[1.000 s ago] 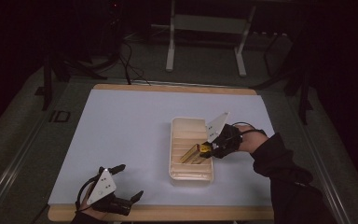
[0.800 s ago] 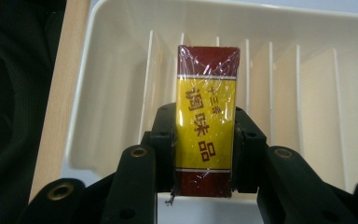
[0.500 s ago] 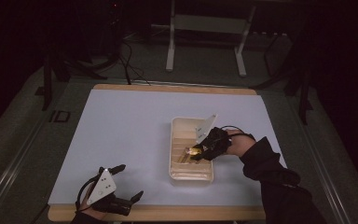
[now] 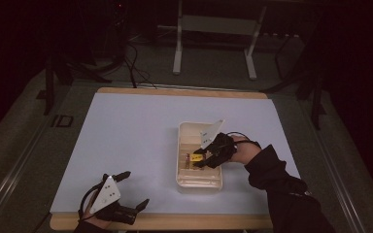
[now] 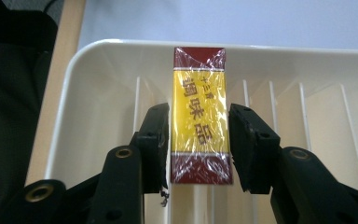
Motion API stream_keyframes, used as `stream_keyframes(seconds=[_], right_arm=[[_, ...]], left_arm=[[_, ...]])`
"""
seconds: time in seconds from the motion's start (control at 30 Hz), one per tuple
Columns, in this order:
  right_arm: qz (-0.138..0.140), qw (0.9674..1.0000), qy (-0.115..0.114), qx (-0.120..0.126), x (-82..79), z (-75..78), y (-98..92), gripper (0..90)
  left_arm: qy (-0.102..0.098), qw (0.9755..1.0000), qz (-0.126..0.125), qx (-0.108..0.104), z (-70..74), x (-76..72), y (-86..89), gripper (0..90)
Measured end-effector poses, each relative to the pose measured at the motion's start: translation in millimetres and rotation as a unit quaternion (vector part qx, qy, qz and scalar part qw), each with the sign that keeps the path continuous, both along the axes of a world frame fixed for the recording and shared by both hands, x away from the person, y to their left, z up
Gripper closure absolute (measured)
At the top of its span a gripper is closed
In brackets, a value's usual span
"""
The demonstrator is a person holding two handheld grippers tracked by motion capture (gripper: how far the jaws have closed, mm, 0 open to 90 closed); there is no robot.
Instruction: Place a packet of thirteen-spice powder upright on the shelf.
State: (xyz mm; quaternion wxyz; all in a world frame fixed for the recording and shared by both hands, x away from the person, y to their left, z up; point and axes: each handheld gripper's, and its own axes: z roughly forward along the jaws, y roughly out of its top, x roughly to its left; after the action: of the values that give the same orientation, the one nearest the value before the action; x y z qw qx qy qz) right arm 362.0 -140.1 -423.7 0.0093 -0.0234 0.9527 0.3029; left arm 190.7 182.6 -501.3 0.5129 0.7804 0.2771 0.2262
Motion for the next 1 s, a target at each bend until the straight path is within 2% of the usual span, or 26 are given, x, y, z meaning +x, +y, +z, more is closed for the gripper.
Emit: stream_keyframes(seconds=[0.23, 0.3, 0.53, 0.57, 0.6, 0.63, 0.67, 0.73, 0.83, 0.9, 0.93, 0.97, 1.0], right_arm=[[-0.019, 0.9993, -0.009, 0.032, -1.5, 14.6, -19.0, 49.6], [-0.029, 0.9990, -0.010, 0.033, -1.9, 17.0, -25.8, 47.7], [-0.083, 0.9955, -0.025, 0.038, -3.2, 22.4, -49.4, 27.6], [-0.083, 0.9955, -0.025, 0.038, -3.2, 22.4, -49.4, 27.6], [-0.098, 0.9942, -0.032, 0.034, -3.4, 23.3, -52.1, 26.9], [-0.126, 0.9906, -0.048, 0.024, -4.9, 24.3, -57.7, 24.8], [-0.133, 0.9896, -0.050, 0.023, -5.1, 24.4, -60.4, 23.9], [-0.149, 0.9873, -0.048, 0.027, -6.5, 24.4, -66.2, 20.2], [-0.172, 0.9836, -0.046, 0.031, -9.0, 23.6, -75.4, 19.7], [-0.200, 0.9776, -0.055, 0.034, -11.4, 23.0, -82.3, 18.7], [-0.208, 0.9759, -0.055, 0.037, -12.2, 22.1, -86.4, 15.0], [-0.208, 0.9759, -0.055, 0.037, -12.2, 22.1, -86.4, 15.0], [-0.214, 0.9746, -0.054, 0.037, -13.3, 21.3, -90.8, 12.2]], left_arm=[[0.001, 1.0000, 0.000, 0.000, -0.3, 0.4, -0.7, 0.0], [0.001, 1.0000, 0.000, -0.001, -0.3, 0.3, -0.7, 0.0], [0.003, 1.0000, -0.001, 0.001, -0.5, 0.5, -1.3, 0.0], [0.003, 1.0000, -0.001, 0.001, -0.5, 0.5, -1.3, 0.0], [0.003, 1.0000, -0.001, 0.001, -0.5, 0.6, -1.3, 0.0], [0.003, 1.0000, 0.000, 0.001, -0.5, 0.6, -1.3, 0.0], [0.003, 1.0000, 0.000, 0.000, -0.6, 0.5, -1.2, 0.0], [0.003, 1.0000, 0.000, 0.000, -0.6, 0.6, -1.2, 0.0], [0.003, 1.0000, 0.000, 0.001, -0.6, 0.5, -1.3, 0.0], [0.003, 1.0000, 0.000, 0.001, -0.6, 0.4, -1.2, 0.0], [0.003, 1.0000, 0.000, 0.001, -0.6, 0.4, -1.2, 0.0], [0.003, 1.0000, 0.000, 0.001, -0.6, 0.4, -1.2, 0.0], [0.003, 1.0000, 0.000, 0.000, -0.5, 0.2, -1.2, 0.0]])
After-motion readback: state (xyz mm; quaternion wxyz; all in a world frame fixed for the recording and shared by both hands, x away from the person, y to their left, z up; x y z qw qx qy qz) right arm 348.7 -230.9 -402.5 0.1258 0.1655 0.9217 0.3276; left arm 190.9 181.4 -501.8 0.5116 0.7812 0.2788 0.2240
